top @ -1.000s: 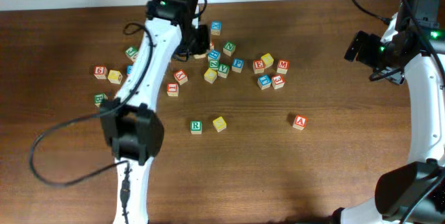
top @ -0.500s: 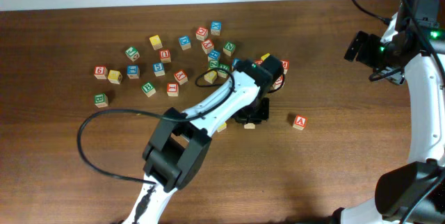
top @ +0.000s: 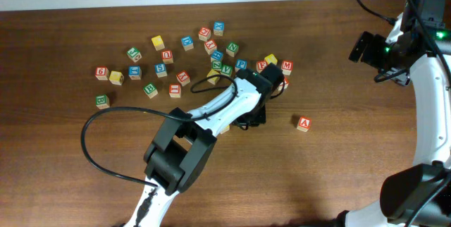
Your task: Spell out RSS
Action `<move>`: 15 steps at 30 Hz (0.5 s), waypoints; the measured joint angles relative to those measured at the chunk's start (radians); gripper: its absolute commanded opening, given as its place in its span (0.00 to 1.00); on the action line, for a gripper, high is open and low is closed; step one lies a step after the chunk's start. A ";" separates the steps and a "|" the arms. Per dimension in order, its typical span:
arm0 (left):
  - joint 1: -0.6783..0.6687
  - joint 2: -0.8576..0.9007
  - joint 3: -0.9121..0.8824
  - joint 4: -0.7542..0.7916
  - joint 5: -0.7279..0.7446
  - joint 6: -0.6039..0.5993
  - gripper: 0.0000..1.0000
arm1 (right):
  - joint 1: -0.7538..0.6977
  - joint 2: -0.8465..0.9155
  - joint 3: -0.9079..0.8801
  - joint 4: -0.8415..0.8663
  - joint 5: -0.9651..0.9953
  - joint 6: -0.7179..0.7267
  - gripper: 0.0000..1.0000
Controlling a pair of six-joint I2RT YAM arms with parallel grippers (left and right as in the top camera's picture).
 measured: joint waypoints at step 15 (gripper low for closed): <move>0.070 0.003 0.102 -0.019 0.017 0.048 0.63 | 0.000 0.000 0.000 -0.001 0.000 -0.001 0.98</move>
